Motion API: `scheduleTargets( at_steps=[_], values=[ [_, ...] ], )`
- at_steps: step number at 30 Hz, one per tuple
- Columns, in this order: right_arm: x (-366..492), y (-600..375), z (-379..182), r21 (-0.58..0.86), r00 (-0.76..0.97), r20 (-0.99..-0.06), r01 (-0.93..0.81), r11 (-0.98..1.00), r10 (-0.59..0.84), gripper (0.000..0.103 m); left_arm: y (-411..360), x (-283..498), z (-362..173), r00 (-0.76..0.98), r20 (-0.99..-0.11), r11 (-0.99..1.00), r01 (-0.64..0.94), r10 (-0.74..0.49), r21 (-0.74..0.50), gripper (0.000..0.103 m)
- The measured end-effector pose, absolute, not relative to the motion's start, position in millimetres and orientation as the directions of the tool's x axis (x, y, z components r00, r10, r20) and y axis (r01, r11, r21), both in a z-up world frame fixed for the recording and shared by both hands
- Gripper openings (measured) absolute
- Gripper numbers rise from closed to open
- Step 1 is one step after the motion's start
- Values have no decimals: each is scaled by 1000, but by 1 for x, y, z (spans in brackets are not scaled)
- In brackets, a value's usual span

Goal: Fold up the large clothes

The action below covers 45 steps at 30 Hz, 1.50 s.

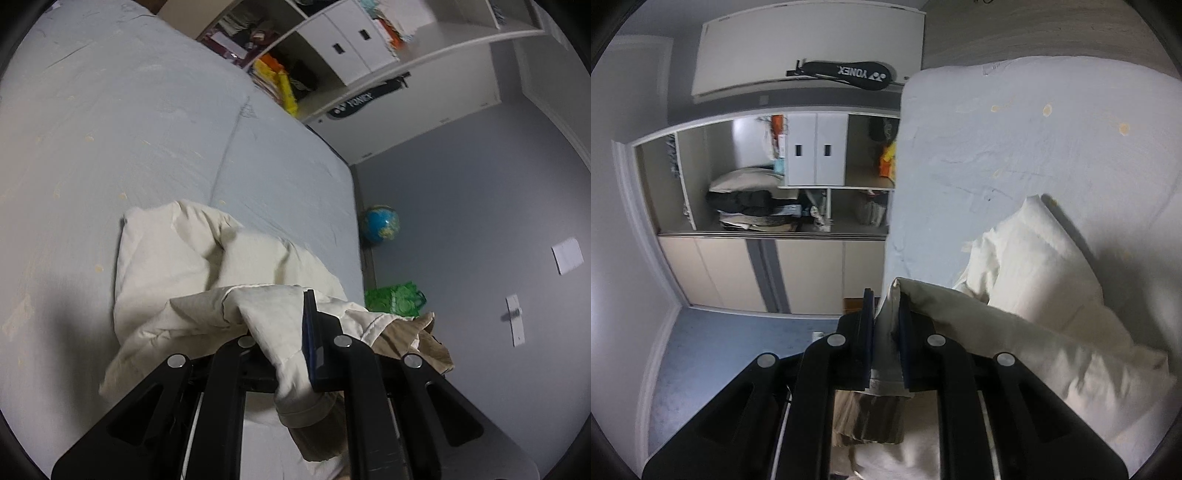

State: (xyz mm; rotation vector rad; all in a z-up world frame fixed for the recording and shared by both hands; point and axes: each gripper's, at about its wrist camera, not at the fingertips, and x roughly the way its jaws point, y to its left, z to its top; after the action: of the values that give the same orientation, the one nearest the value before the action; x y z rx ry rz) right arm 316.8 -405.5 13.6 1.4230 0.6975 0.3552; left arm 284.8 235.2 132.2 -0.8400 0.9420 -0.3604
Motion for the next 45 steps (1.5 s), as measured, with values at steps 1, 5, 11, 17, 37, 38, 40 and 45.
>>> scheduleTargets(
  at_steps=[1,5,11,17,37,38,40,45],
  values=[
    [321,-403,10,972,752,-237,186,147,615,10,235,295,128,558,-581,657,-81,-593,-749,10],
    [340,-400,-3,962,738,-274,215,170,617,10,234,325,109,546,-629,698,-109,-553,-708,10],
    [358,-399,-36,937,705,-344,299,180,620,10,212,358,87,523,-753,837,-127,-400,-533,11],
    [368,-397,-64,910,677,-403,368,191,616,10,193,375,64,529,-799,899,-139,-286,-415,11],
    [357,-419,-27,922,700,-387,316,226,600,65,182,354,86,568,-790,928,-117,-229,-353,15],
    [356,-419,-22,921,700,-389,307,239,598,65,182,350,90,575,-785,927,-113,-232,-357,15],
    [352,-414,-1,917,702,-394,258,305,593,65,181,345,96,583,-779,929,-108,-229,-354,15],
    [346,-378,44,834,646,-476,117,539,597,65,180,338,106,593,-770,923,-112,-236,-369,16]
  ],
)
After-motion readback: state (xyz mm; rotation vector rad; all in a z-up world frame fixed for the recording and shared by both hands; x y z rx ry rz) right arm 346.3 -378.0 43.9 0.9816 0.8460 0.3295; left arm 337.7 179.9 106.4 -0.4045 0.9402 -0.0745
